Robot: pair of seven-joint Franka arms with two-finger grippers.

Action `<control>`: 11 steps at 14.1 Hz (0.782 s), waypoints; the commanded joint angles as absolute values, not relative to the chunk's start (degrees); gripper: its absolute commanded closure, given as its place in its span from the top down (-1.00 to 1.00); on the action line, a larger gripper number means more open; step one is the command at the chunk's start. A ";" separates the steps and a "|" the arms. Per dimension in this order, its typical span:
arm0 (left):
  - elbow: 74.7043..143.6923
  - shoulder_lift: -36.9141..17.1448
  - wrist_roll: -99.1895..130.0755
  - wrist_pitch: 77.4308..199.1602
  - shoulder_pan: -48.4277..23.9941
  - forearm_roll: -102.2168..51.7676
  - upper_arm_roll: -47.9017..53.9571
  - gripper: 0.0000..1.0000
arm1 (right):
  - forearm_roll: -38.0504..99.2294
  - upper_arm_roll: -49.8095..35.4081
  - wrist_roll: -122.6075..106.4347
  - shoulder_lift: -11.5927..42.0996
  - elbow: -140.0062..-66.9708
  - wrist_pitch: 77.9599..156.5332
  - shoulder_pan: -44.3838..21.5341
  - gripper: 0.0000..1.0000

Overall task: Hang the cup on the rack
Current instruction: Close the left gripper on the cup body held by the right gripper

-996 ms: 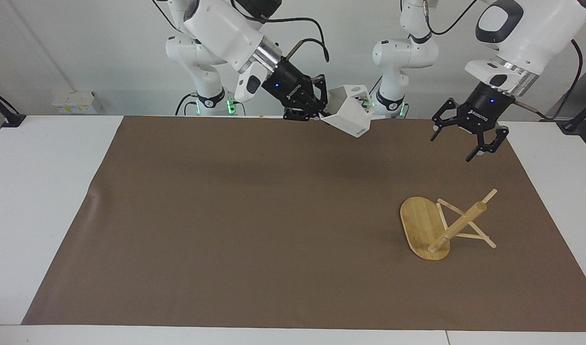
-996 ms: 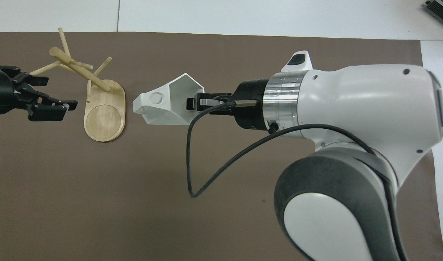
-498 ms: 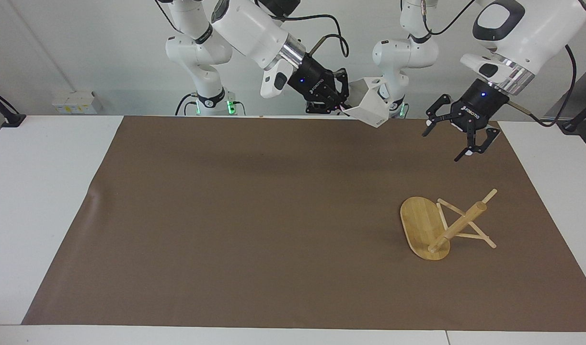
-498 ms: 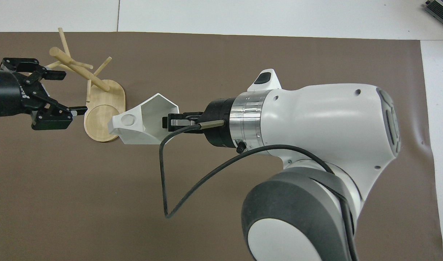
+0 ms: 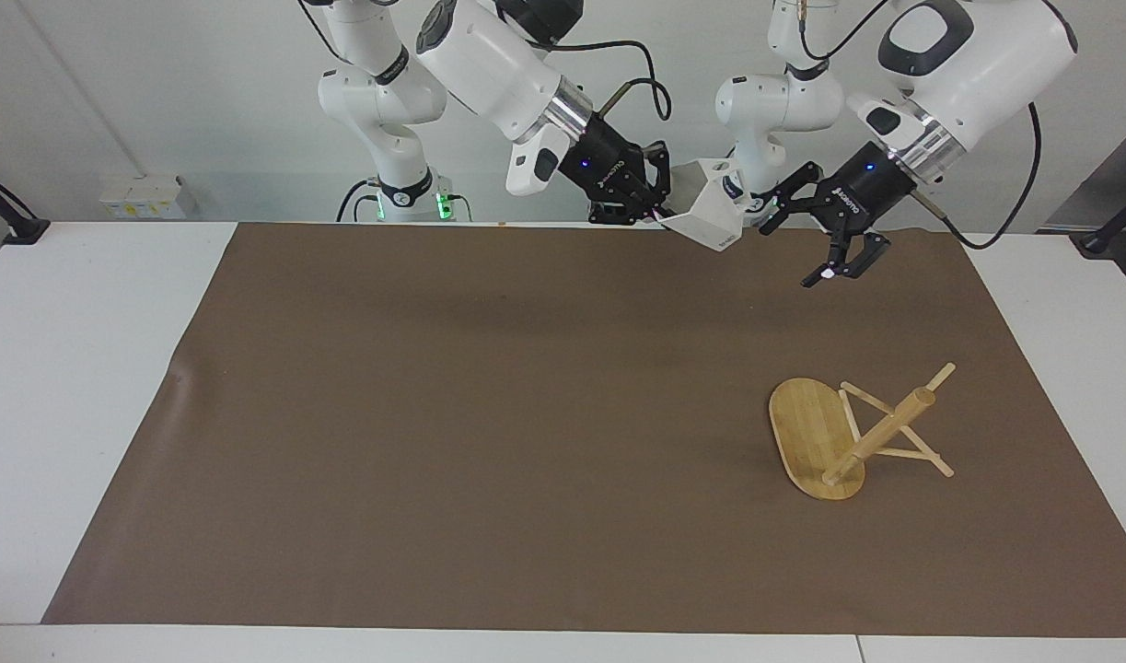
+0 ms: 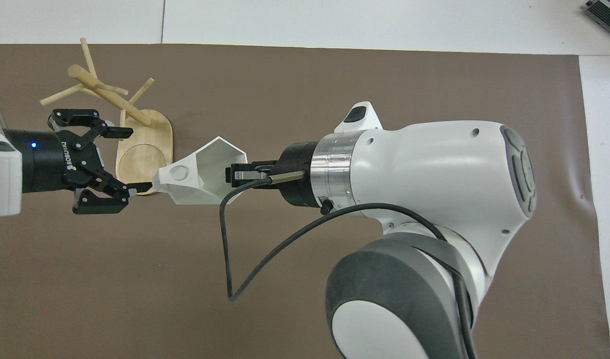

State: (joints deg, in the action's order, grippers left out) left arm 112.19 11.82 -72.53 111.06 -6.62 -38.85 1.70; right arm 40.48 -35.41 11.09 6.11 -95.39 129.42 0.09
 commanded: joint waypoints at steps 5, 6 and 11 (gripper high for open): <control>120.67 18.02 -80.50 112.93 -9.23 -47.01 0.97 1.00 | 39.11 -36.21 12.04 6.15 -95.62 130.25 0.62 -1.00; 120.67 17.93 -81.38 113.98 -9.40 -48.15 0.97 1.00 | 39.11 -36.12 12.04 6.15 -95.62 130.34 0.62 -1.00; 120.76 17.58 -82.00 121.28 -14.58 -50.27 0.97 1.00 | 39.11 -36.12 12.04 6.15 -95.98 130.17 0.62 -1.00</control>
State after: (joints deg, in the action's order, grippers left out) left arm 118.87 16.33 -80.66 117.51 -12.00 -48.93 1.69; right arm 40.43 -35.41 11.09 6.11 -95.68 129.42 0.10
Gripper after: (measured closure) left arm 0.000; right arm 0.956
